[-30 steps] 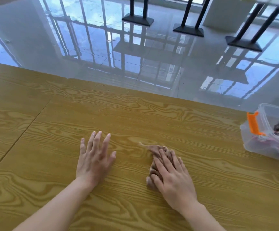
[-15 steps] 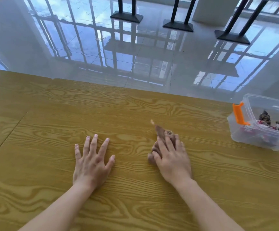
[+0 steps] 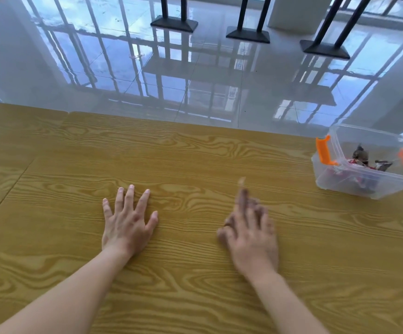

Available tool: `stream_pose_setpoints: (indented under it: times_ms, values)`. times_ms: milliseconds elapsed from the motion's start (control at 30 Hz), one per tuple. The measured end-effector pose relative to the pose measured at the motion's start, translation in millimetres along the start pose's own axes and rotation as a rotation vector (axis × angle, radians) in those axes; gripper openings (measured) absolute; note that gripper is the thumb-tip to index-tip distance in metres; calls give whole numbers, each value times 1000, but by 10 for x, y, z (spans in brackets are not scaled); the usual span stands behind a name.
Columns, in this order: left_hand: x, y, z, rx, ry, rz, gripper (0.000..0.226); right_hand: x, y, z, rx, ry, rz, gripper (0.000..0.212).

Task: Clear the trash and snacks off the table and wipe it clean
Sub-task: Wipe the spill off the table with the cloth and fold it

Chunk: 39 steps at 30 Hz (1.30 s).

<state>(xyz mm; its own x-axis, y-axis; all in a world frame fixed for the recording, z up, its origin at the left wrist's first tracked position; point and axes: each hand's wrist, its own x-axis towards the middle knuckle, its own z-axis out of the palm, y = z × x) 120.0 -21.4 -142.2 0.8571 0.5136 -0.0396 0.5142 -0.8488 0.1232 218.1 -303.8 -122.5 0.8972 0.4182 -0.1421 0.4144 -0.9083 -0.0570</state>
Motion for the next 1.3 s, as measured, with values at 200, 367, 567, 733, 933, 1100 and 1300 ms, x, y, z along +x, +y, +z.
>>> stream_pose_setpoints:
  times_ms: [200, 367, 567, 733, 933, 1100, 1300]
  values:
    - [-16, -47, -78, -93, -14, 12, 69, -405, -238, 91, -20, -31, -443, 62]
    - [-328, -592, -87, -210, 89, 13, 67, 320, -327, -27, -1, -46, -98, 68]
    - [-459, -1270, -96, -29, -10, -106, 75, 926, -1610, 3, 42, -71, -153, 66]
    - [-458, -1237, -125, -39, 21, -96, 75, 793, -2494, -3, 25, -91, -411, 64]
    - [-475, -1232, -163, -76, -6, -74, 77, 191, -1785, 145, 6, 1, -654, 54]
    - [-466, -1191, -161, -26, -54, -7, 81, 30, -721, 54, -48, 9, -260, 58]
    - [-357, -467, -147, -56, -110, 122, 77, -67, -1070, 66, 21, 19, 6, 59]
